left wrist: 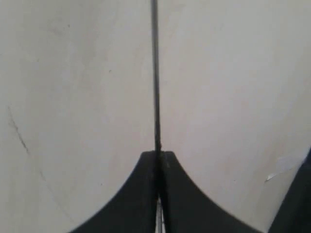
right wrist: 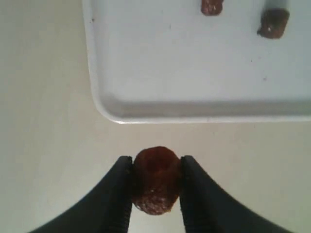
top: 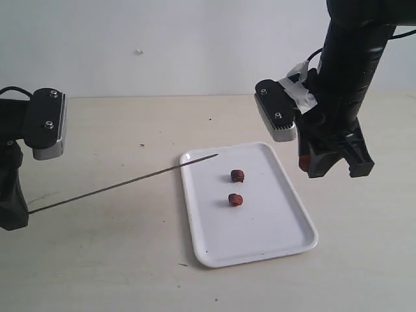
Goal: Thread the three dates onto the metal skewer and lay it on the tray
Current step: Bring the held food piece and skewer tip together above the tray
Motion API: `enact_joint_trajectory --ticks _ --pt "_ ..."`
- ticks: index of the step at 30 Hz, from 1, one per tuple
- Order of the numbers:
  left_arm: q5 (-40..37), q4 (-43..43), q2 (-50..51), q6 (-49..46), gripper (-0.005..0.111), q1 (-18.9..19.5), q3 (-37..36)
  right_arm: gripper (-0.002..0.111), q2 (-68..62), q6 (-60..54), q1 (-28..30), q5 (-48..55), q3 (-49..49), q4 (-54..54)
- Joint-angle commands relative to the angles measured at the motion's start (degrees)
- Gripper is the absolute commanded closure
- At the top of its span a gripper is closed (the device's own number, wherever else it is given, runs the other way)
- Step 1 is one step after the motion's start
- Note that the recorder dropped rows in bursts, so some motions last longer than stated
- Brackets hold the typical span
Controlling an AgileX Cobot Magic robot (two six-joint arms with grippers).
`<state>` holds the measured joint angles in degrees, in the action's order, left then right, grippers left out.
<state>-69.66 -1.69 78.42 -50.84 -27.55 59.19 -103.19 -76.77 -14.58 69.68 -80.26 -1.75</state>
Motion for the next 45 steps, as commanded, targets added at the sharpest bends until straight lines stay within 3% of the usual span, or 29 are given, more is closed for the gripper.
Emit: enact_joint_trajectory --ticks 1,6,21,26,33,39,45 --pt "-0.3 -7.0 0.1 -1.0 0.107 0.1 0.2 0.076 0.6 -2.9 -0.1 0.3 -0.1 -4.7" --pt "-0.3 -9.4 0.2 6.1 0.107 0.1 0.8 0.076 0.6 -3.6 -0.1 0.3 -0.1 -6.1" --pt "-0.3 -7.5 0.7 3.0 0.107 0.0 1.6 0.076 0.4 -4.1 -0.1 0.3 -0.1 -9.5" --pt "-0.3 -5.6 2.6 5.3 0.107 0.0 1.3 0.076 0.4 -6.6 -0.1 0.3 -0.1 -3.2" --pt "-0.3 -4.4 6.1 6.6 0.107 -5.0 1.4 0.076 0.4 -13.0 -0.1 0.3 -0.1 2.7" --pt "-0.3 -4.7 11.9 16.0 0.107 -9.1 3.1 0.076 0.4 -17.2 -0.1 0.3 -0.1 2.7" --pt "-0.3 -11.6 15.5 19.6 0.107 -9.8 8.3 0.076 0.4 -22.7 -0.1 0.3 -0.1 2.6"
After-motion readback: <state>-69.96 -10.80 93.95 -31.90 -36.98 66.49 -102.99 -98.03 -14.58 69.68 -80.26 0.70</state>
